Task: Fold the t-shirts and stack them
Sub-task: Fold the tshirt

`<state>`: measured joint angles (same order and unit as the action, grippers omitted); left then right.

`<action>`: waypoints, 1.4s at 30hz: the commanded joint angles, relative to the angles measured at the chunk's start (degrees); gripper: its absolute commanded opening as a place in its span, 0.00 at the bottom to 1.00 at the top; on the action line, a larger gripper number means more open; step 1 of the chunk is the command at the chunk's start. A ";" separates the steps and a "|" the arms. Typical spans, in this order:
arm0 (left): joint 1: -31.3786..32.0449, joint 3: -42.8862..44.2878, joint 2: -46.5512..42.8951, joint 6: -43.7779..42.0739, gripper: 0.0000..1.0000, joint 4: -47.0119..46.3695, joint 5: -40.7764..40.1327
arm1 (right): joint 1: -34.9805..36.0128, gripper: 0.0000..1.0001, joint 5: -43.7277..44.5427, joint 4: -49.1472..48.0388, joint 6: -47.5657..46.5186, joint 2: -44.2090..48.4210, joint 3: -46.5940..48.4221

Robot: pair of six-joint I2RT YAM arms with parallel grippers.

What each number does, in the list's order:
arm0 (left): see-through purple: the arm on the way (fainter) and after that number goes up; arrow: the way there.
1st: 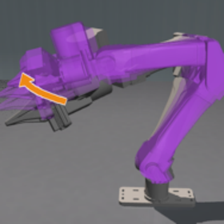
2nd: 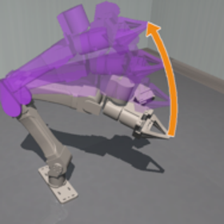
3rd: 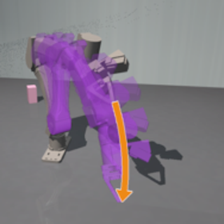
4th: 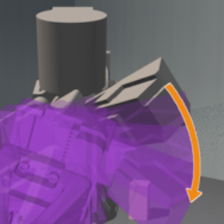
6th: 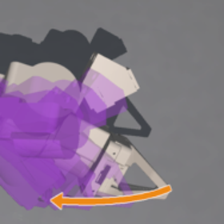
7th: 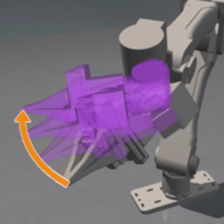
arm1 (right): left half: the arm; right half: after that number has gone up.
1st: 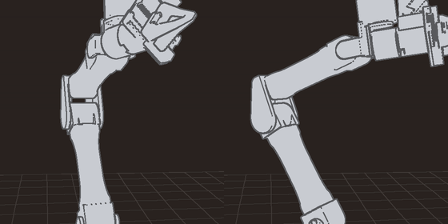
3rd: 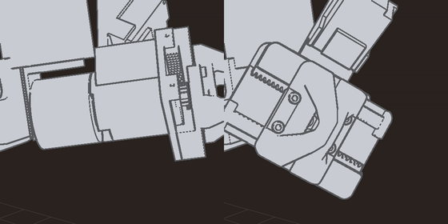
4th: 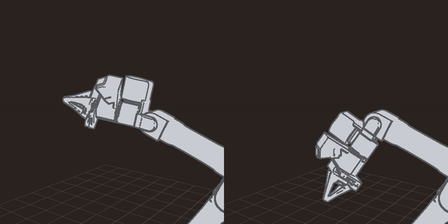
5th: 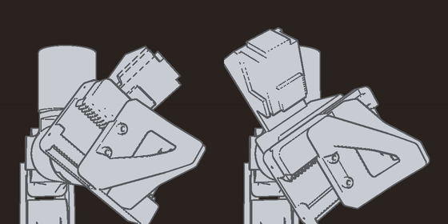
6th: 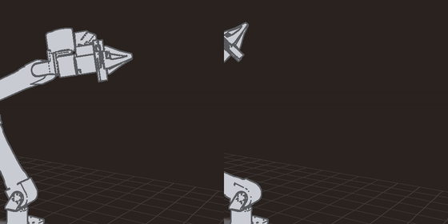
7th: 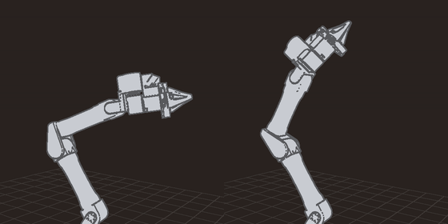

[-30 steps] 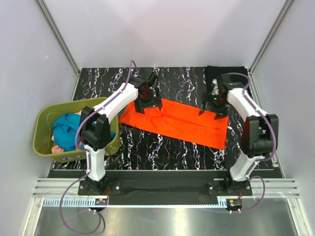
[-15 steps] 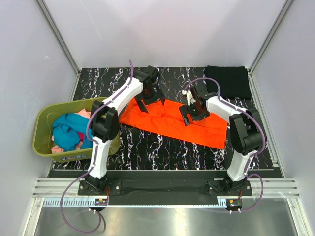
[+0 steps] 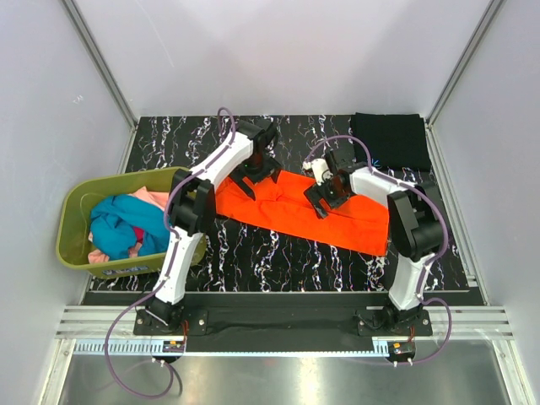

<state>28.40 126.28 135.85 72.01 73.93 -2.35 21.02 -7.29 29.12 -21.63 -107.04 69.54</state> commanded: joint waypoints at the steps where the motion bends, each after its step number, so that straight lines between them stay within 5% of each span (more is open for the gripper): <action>1: -1.24 0.73 0.11 5.41 0.99 1.39 -3.89 | 0.08 0.98 -2.11 -1.18 -2.80 -2.64 4.99; 10: -2.04 1.96 6.09 6.40 0.99 -1.15 -1.95 | 0.08 0.99 -5.28 -2.05 1.06 -4.75 1.75; 15: -2.74 2.39 8.20 1.83 0.99 -7.65 -1.61 | 0.25 0.98 -0.02 -1.44 6.32 -4.67 -0.19; 28: -5.28 0.11 10.66 -21.45 0.99 -35.07 16.04 | 5.87 0.96 1.14 8.39 35.48 -3.43 -2.83; 37: -8.71 8.63 19.27 -26.74 0.99 -48.79 35.82 | 12.99 0.97 -13.44 10.88 56.85 -9.41 6.13; 42: -9.77 6.27 15.59 -28.76 0.99 -51.95 37.07 | 14.14 0.99 -13.90 7.79 62.32 -7.92 8.32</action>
<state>19.49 133.69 151.70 47.18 25.23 31.88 34.44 -17.74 36.86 33.91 -112.97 77.06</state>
